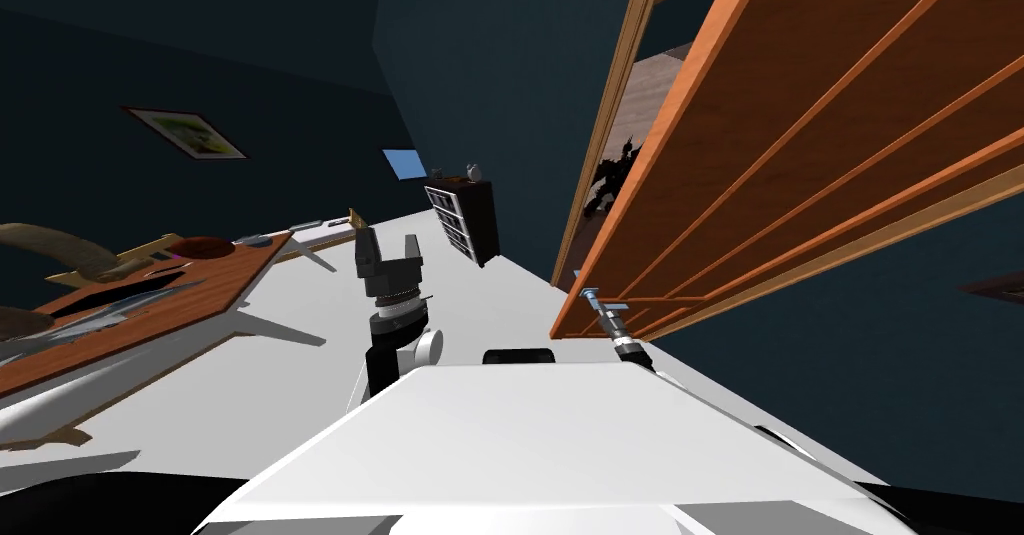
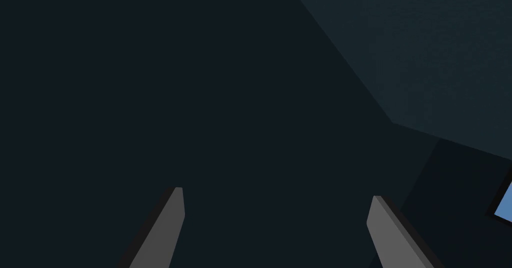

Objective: Pull the door open

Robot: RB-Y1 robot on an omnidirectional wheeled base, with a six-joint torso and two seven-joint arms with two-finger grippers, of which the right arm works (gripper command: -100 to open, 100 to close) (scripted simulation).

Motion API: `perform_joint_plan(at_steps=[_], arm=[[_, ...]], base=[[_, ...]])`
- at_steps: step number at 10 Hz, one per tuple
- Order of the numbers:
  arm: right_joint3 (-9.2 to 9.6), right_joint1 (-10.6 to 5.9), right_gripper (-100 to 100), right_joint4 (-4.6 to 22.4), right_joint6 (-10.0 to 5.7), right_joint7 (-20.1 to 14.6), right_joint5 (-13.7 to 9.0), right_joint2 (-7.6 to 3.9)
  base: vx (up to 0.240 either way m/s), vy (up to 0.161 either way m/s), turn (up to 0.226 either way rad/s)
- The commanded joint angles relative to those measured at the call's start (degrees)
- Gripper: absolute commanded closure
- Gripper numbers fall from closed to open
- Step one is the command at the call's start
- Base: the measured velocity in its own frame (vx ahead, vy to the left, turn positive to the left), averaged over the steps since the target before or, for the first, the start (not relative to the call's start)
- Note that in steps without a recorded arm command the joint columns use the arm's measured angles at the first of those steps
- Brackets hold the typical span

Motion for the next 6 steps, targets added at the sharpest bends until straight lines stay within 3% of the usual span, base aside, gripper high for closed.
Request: perform_joint_plan(at_steps=[1,6], arm=[[0.42,-0.96,100,-0.15,1.24,0.38,0.0,0.56],[0.63,-3.42,100,-0.41,4.02,1.34,-0.4,1.37]], base=[[-0.232,-0.11,0.149],[-0.209,-0.093,0.093]])
